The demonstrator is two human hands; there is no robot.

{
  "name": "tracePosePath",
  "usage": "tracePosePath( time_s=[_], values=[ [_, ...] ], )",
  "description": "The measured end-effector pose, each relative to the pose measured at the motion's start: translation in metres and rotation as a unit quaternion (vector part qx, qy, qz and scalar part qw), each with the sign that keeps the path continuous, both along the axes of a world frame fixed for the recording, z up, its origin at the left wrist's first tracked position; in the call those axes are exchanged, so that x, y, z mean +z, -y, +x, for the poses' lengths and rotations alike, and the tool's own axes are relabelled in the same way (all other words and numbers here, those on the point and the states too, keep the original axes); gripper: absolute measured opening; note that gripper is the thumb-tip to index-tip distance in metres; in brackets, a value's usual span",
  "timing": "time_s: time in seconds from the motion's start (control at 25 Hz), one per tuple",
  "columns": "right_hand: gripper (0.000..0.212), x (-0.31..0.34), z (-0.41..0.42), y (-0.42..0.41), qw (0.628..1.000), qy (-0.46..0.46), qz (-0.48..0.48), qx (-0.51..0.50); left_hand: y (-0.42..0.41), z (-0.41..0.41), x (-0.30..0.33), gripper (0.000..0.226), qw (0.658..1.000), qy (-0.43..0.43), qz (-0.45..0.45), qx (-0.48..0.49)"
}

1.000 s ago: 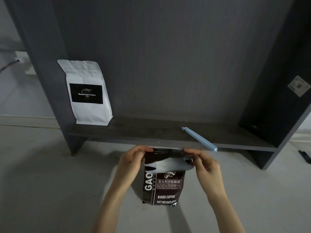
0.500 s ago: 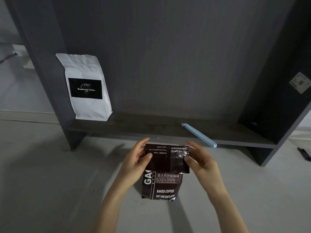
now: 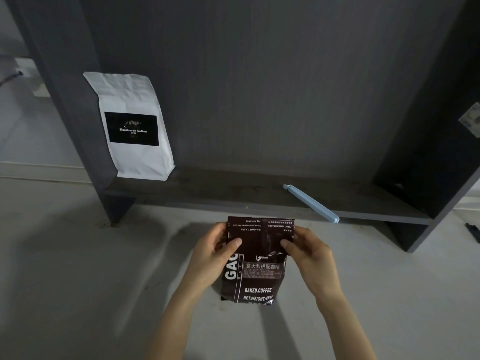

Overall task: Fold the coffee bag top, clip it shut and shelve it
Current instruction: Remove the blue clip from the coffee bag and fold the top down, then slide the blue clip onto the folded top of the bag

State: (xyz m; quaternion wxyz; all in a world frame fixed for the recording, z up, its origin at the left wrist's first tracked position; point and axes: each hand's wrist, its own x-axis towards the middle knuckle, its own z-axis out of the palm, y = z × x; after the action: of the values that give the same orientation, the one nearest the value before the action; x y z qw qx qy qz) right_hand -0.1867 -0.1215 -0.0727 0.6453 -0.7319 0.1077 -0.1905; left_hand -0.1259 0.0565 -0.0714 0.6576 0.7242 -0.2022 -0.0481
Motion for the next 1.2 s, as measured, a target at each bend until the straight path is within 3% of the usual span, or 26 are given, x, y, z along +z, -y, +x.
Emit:
tracePosePath(
  time_s=[0.44,0.68,0.84,0.96,1.2],
  values=[
    [0.020,-0.005,0.005,-0.005,0.998,-0.002,-0.020,-0.055,0.011,0.002,-0.016,0.020,0.995,0.003,-0.034,0.093],
    [0.026,0.019,0.001,0.013,0.998,-0.010,0.016,0.066,0.007,0.004,-0.016,0.020,0.996,-0.022,-0.039,0.080],
    [0.027,0.028,0.011,0.045,0.992,-0.002,-0.087,-0.094,0.007,0.006,-0.014,0.018,0.995,-0.043,-0.055,0.065],
    [0.032,0.017,0.026,0.069,0.964,-0.078,-0.150,-0.206,0.006,0.007,-0.014,0.018,0.995,-0.055,-0.066,0.050],
    [0.045,0.002,0.052,0.088,0.952,-0.144,-0.193,-0.191,0.007,0.011,-0.015,0.020,0.994,-0.067,-0.074,0.052]
  ],
)
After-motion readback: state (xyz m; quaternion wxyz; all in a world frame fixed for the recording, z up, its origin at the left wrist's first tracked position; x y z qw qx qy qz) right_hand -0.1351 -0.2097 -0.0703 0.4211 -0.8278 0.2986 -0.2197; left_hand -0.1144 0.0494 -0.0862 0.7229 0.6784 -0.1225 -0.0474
